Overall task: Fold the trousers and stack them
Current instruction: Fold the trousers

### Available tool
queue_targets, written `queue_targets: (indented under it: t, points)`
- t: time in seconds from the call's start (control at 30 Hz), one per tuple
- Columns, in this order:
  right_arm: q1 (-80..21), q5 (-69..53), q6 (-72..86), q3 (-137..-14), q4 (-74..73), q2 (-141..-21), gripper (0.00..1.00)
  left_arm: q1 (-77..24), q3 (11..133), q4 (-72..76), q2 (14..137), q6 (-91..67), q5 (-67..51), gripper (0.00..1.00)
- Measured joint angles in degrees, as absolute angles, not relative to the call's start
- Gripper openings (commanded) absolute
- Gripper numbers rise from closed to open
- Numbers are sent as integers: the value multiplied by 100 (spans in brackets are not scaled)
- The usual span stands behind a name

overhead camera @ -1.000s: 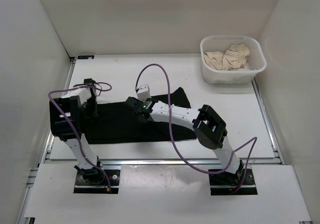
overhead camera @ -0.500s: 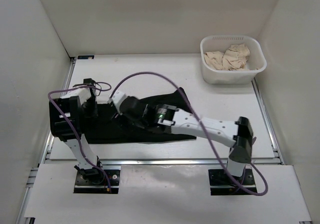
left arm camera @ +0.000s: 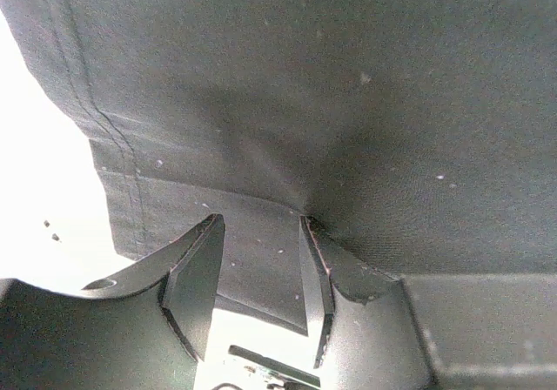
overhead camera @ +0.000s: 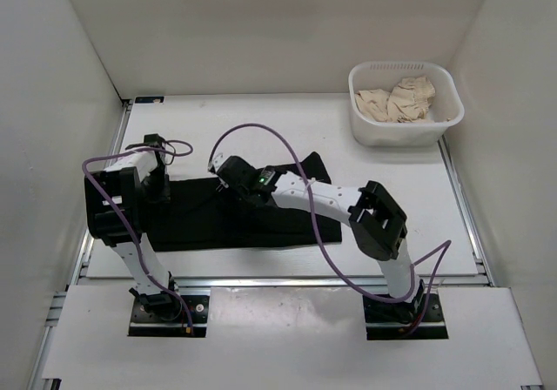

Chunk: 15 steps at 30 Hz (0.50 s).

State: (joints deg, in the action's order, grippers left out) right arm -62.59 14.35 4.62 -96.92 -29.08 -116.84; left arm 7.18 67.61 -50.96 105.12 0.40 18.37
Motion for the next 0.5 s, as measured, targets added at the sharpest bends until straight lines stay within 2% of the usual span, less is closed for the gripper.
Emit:
queue_targets:
  t: [0.1, 0.27, 0.33, 0.4, 0.43, 0.5]
  points:
    - [-6386, 1367, 314, -9706, -2993, -11834, 58, 718, 6667, -5113, 10514, 40, 1811, 52]
    - [-6499, 1278, 145, -9865, -3026, -12064, 57, 725, 6606, -5124, 10534, 43, 1793, 52]
    - [-6512, 1378, 132, -10060, -3035, -12293, 54, 740, 6606, -5124, 10536, 43, 1796, 52]
    - [-6517, 1522, 132, -10248, -3046, -12547, 42, 751, 6606, -5124, 10536, 43, 1793, 52]
    - [-6517, 1640, 152, -10326, -3065, -12674, 31, 760, 6606, -5124, 10536, 40, 1793, 52]
    - [-6514, 1887, 220, -10396, -3107, -12835, 31, 786, 6606, -5127, 10536, 40, 1793, 52]
